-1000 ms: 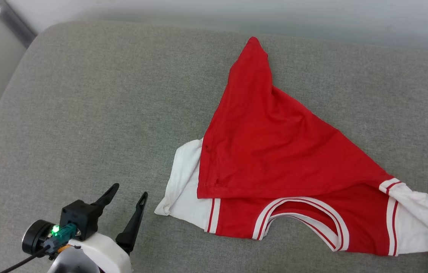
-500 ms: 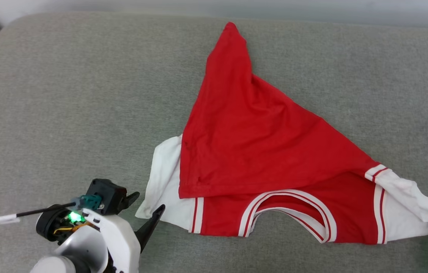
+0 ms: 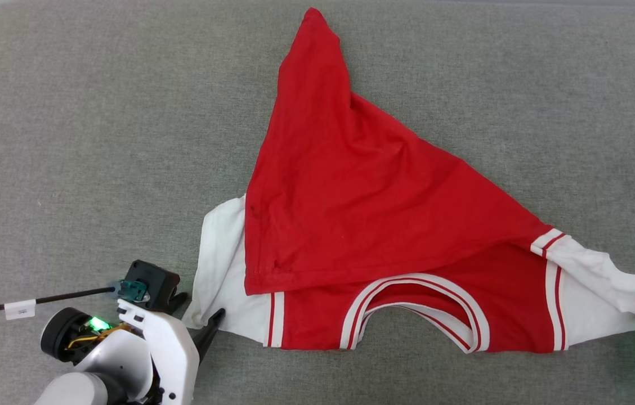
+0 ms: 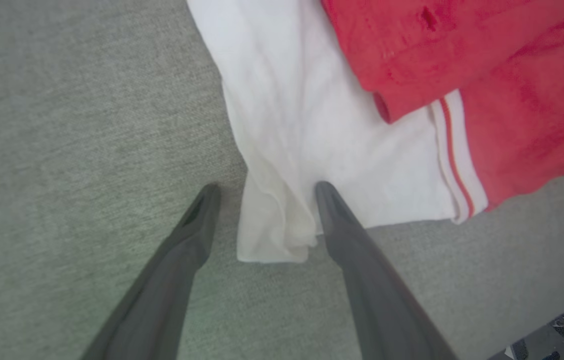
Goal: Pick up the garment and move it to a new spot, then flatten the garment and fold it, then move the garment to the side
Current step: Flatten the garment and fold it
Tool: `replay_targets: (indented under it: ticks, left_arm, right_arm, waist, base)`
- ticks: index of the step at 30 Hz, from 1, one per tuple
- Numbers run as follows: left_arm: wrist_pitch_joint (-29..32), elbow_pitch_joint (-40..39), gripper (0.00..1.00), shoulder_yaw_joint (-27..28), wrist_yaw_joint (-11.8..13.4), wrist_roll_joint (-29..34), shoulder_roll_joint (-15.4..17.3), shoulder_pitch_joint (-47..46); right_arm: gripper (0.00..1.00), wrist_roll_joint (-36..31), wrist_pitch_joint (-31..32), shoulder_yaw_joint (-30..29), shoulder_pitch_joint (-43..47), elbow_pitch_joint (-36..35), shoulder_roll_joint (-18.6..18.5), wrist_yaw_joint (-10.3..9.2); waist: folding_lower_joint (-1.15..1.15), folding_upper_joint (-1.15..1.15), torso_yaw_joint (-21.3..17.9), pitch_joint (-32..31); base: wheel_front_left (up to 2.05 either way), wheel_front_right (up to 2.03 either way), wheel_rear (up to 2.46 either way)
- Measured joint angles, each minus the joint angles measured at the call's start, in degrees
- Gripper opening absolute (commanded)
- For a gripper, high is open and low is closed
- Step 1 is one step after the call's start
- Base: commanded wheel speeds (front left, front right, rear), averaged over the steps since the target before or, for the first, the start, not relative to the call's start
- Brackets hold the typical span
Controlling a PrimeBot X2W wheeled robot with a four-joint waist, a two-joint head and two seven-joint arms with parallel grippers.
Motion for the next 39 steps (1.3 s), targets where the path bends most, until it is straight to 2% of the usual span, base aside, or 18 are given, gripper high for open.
replay_targets:
  ticks: [1, 3, 11, 17, 20, 21, 22, 24, 30, 39]
  left_arm:
    - [0.2, 0.3, 0.93, 0.0, -0.3, -1.1, -0.2, 0.0]
    - [0.4, 0.8, 0.00, 0.0, -0.7, -1.6, -0.2, -0.1]
    - [0.1, 0.2, 0.00, -0.3, -1.7, -2.6, 0.4, 0.5]
    - [0.2, -8.7, 0.00, 3.0, -2.0, -4.7, 4.4, 1.8]
    - [1.3, -14.0, 0.00, 5.5, -2.1, -5.1, 7.9, 2.0]
    - [1.3, -14.0, 0.00, 5.5, -2.1, -5.1, 7.9, 2.0]
    - [1.1, -17.0, 0.00, 8.3, -1.7, -4.8, 9.8, 0.8]
    - [1.6, -19.3, 0.00, 10.4, -1.7, -5.0, 11.9, -0.5]
    - [2.7, -22.8, 0.00, 15.6, -2.9, -7.9, 16.1, -7.5]
    - [4.5, -18.2, 0.00, 17.5, -4.2, -9.9, 19.0, -25.5]
  right_arm:
    - [0.00, 0.0, -0.1, 0.5, 0.0, -0.1, -0.3, 0.00]
    - [0.00, 0.1, -0.5, 1.0, 0.0, -0.1, -0.7, 0.00]
    - [0.00, 1.8, -0.4, 1.5, 0.1, -0.5, -3.8, 0.00]
    - [0.00, 9.3, 4.1, 2.0, -0.5, -4.0, -7.0, 0.00]
    - [0.00, 13.5, 7.4, 1.4, -2.0, -6.4, -10.1, 0.00]
    - [0.00, 13.5, 7.4, 1.4, -2.0, -6.4, -10.1, 0.00]
    - [0.00, 16.8, 9.8, 0.3, -4.3, -8.0, -11.2, 0.01]
    - [0.00, 19.8, 12.3, -1.2, -7.2, -8.7, -10.9, -0.01]
    - [0.00, 26.8, 18.0, -1.6, -16.0, -9.7, -11.9, -0.01]
    - [0.00, 29.0, 21.7, -2.1, -32.6, -6.6, -13.3, -0.01]
  waist:
    - [0.00, 0.00, 0.1, 0.1]
    - [0.00, 0.00, 0.2, 0.1]
    - [0.00, 0.00, 0.7, -2.7]
    - [0.00, 0.00, 0.9, -7.1]
    - [0.00, 0.00, 0.8, -9.7]
    - [0.00, 0.00, 0.8, -9.7]
    - [0.00, 0.00, 0.7, -11.5]
    - [0.00, 0.00, 0.4, -13.2]
    - [0.00, 0.00, -0.8, -17.0]
    - [0.00, 0.00, -3.1, -19.8]
  base:
    - [0.00, 0.00, 0.00]
    - [0.00, 0.00, 0.00]
    - [0.00, 0.00, 0.00]
    - [0.00, 0.00, 0.00]
    - [0.00, 0.00, 0.00]
    - [0.00, 0.00, 0.00]
    - [0.00, 0.00, 0.00]
    - [0.00, 0.00, 0.00]
    - [0.00, 0.00, 0.00]
    - [0.00, 0.00, 0.00]
